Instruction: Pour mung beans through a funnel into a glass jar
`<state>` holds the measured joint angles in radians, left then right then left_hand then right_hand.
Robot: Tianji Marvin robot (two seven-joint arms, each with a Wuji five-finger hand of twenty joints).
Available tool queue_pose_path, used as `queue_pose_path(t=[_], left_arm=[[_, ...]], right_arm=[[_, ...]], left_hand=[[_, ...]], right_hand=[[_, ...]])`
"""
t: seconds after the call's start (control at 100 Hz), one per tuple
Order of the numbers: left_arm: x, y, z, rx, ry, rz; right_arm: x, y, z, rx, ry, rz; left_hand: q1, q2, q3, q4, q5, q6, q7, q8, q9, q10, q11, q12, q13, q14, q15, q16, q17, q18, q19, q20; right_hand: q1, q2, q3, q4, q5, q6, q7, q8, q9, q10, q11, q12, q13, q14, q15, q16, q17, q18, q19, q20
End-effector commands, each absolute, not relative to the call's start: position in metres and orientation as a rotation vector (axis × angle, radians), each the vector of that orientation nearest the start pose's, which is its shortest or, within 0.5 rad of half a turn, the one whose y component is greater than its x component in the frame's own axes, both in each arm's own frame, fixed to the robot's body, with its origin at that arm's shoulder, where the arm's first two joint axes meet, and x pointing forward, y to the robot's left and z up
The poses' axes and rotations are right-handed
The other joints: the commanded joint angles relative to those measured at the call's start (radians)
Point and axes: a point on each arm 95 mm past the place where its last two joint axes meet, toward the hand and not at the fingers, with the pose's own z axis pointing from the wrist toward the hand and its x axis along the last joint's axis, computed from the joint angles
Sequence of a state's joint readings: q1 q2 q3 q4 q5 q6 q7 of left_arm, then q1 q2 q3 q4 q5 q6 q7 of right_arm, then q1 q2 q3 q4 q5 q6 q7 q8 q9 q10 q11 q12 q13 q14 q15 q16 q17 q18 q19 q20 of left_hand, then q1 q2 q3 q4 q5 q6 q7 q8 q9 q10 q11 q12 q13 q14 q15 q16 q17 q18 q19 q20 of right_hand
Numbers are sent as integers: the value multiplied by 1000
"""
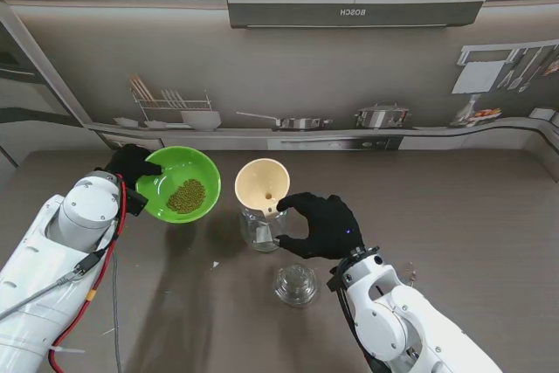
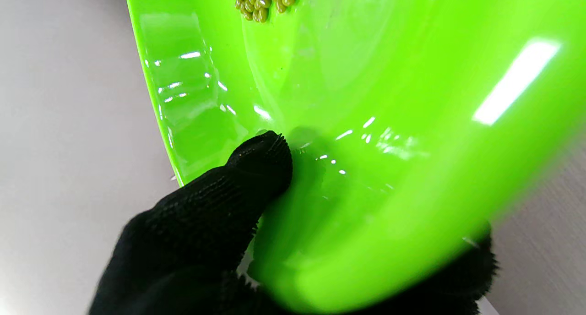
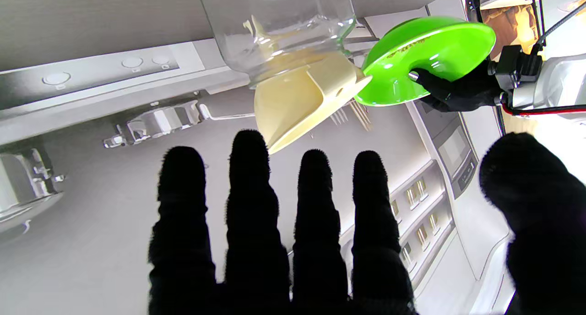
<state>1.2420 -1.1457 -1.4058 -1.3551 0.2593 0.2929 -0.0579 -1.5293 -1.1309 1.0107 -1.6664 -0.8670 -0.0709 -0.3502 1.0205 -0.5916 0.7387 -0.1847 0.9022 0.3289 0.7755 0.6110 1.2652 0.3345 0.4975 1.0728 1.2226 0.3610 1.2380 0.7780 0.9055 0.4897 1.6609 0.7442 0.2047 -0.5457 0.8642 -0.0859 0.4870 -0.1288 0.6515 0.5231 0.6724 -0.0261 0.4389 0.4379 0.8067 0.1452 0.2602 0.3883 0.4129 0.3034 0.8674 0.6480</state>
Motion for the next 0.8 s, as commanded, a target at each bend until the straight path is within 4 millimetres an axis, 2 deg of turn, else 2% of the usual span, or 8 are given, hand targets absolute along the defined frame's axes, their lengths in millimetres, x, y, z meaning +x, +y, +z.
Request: queue_pose_path(t=[0.0, 0.4, 0.79], left_arm=[[512, 111, -242, -1991, 651, -1626], [514, 102, -218, -1967, 666, -1663], [525, 79, -202, -1955, 695, -1702]], right_arm=[[373, 91, -287, 1041, 1271, 1972], [369, 90, -281, 1020, 1226, 1976], [370, 86, -280, 1029, 1198, 1965]], left_hand=[[93, 11, 139, 35, 104, -74, 65, 40, 66, 47, 15, 1, 39, 54, 18, 3, 47, 0, -25, 10], [94, 10, 138, 36, 104, -70, 60, 42, 67, 49, 15, 0, 39, 55, 21, 4, 50, 5, -23, 14], [93, 9, 139, 37, 105, -69, 58, 43, 69, 49, 16, -2, 39, 56, 24, 4, 53, 9, -22, 16]], right_hand=[[-38, 19, -26, 29, -35, -14, -7, -14, -23, -19, -4, -7, -30, -17, -14, -13, -15, -19, -18, -16], [-38, 20, -22, 30, -32, -13, -4, -12, -15, -17, 0, -9, -22, -18, -10, -14, -8, -20, -14, -20], [-45, 27, -17, 32, -36, -10, -12, -18, -17, -15, -7, -15, -26, -14, -16, -19, -13, -17, -20, -29]])
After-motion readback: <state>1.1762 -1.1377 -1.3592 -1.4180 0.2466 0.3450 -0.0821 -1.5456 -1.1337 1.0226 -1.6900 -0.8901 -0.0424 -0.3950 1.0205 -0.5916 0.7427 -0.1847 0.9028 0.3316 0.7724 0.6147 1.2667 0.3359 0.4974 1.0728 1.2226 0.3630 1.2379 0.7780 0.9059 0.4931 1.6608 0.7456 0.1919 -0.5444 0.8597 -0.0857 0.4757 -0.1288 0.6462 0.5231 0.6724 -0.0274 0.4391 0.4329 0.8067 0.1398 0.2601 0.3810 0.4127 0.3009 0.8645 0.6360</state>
